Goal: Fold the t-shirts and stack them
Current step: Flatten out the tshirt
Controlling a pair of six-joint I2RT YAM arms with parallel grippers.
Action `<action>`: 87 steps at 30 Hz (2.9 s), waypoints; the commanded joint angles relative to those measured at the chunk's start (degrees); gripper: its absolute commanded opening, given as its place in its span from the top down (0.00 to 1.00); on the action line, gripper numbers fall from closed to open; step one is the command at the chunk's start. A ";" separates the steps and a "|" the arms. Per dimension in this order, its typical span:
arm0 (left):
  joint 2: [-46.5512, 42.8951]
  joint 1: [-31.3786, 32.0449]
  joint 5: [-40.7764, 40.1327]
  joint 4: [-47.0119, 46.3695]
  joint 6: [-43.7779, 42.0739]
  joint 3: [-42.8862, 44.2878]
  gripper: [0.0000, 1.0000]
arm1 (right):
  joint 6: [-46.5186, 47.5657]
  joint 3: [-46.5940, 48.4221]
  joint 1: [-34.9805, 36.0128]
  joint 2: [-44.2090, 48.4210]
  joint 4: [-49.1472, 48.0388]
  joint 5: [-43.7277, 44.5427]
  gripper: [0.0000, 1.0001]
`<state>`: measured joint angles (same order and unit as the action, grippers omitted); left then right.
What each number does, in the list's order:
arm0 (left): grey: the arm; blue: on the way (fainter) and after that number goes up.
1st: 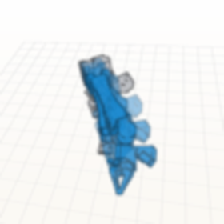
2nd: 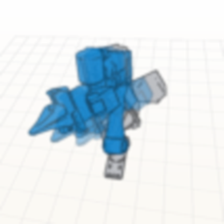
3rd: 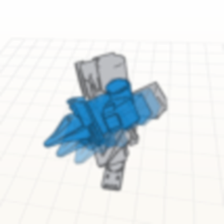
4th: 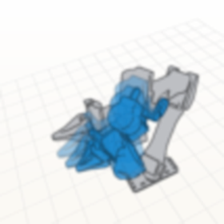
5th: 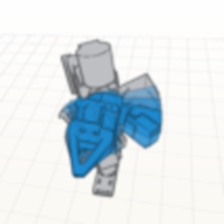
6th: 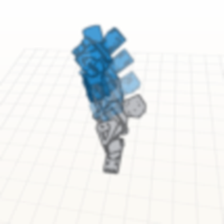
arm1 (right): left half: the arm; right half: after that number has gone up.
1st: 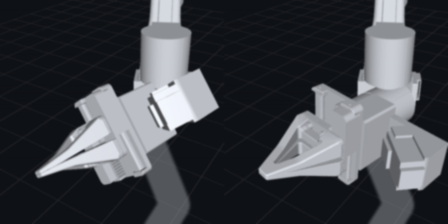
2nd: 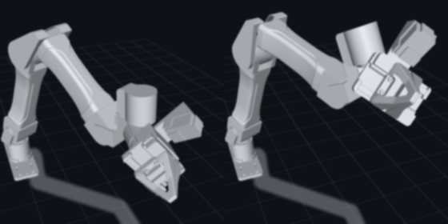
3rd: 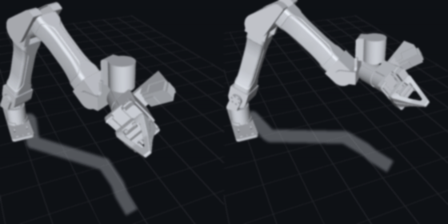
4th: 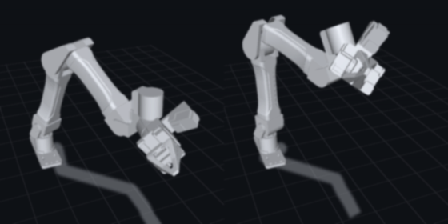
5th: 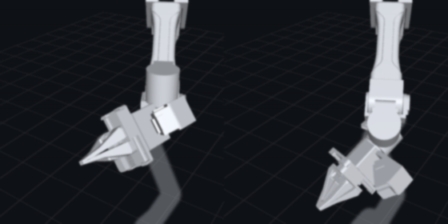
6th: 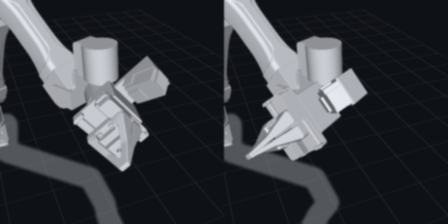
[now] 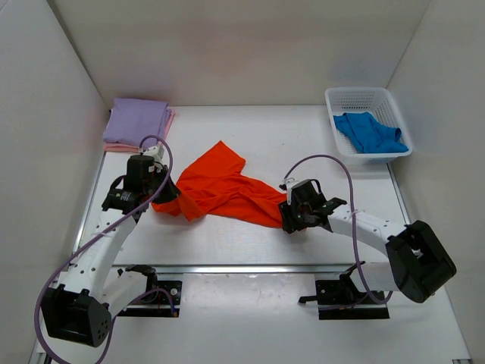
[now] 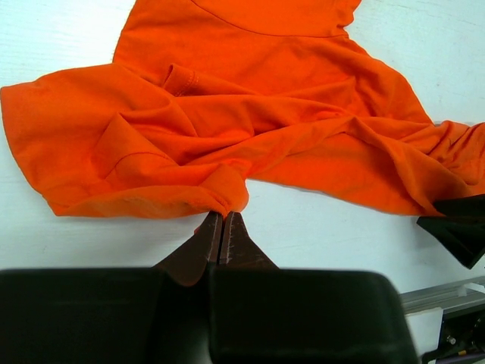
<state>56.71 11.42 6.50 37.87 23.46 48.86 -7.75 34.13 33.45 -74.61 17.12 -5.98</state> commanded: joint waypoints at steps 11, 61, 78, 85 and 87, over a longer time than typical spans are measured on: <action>-1.33 0.44 1.50 -1.40 1.06 -0.26 1.00 | -2.01 -1.08 -5.40 5.52 -1.40 -5.35 0.99; 41.82 -11.42 8.78 5.48 1.67 85.18 1.00 | 13.81 90.36 -22.12 -21.53 24.27 -2.05 1.00; 14.61 -8.79 6.42 -0.51 -1.92 46.04 1.00 | 13.20 61.55 -30.38 -9.87 23.30 -8.26 0.99; -9.04 -2.82 3.61 1.93 -1.22 9.71 1.00 | 10.03 34.64 -27.13 0.95 29.97 -8.35 0.99; -13.18 -0.97 3.61 5.62 -1.66 5.05 1.00 | 9.95 29.97 -26.95 2.88 33.22 -7.21 1.00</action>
<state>49.91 8.14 11.40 40.73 22.70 58.22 3.49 67.61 6.17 -77.12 46.33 -13.58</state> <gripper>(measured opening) 0.034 0.006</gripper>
